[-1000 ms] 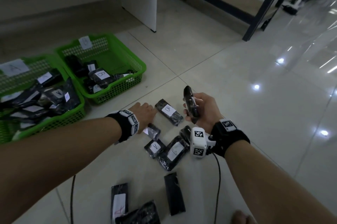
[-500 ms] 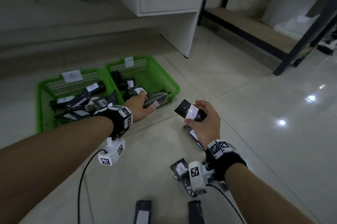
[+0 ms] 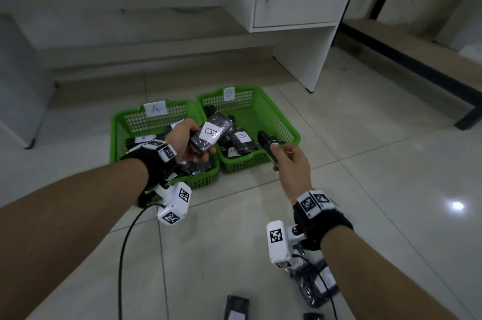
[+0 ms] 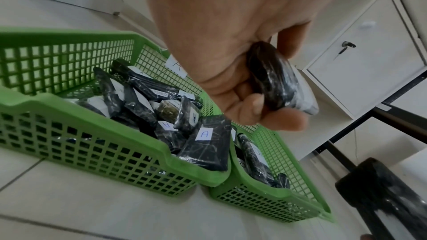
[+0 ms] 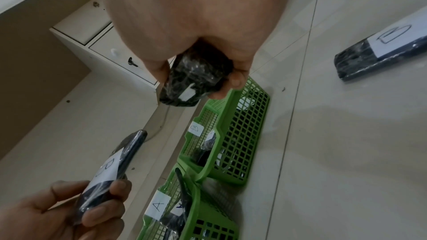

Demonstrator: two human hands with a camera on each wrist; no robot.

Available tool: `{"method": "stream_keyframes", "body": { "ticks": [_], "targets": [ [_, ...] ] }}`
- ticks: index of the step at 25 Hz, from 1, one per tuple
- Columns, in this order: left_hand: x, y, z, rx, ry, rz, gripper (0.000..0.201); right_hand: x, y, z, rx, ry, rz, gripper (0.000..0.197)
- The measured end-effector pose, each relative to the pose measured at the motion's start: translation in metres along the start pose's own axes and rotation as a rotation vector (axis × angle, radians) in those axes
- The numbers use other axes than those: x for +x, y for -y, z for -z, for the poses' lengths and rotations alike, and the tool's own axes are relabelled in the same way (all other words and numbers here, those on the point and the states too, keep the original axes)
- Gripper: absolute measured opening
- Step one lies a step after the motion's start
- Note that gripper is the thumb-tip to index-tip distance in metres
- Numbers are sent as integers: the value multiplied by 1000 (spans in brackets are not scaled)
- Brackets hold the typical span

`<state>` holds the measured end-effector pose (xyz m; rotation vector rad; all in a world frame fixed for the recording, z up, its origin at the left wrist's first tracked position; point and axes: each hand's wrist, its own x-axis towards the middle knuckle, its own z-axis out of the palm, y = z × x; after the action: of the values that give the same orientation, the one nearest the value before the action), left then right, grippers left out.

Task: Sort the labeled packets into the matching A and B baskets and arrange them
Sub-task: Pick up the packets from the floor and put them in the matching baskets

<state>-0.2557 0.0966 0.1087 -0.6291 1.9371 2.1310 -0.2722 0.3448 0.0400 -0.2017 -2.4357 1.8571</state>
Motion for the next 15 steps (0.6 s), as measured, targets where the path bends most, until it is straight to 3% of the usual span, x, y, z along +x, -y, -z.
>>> {"method": "stream_keyframes", "body": {
  "ticks": [6, 10, 12, 15],
  "targets": [
    [27, 7, 11, 89, -214, -76, 31, 19, 7, -7, -155, 64, -58, 33],
    [36, 12, 4, 448, -338, -238, 14, 58, 11, -4, -448, 70, 90, 40],
    [46, 16, -7, 541, -285, -335, 21, 82, 8, -4, -627, 60, 150, 34],
    [65, 22, -33, 601, -196, -378, 26, 108, -2, -11, -678, 64, 167, 32]
  ]
}}
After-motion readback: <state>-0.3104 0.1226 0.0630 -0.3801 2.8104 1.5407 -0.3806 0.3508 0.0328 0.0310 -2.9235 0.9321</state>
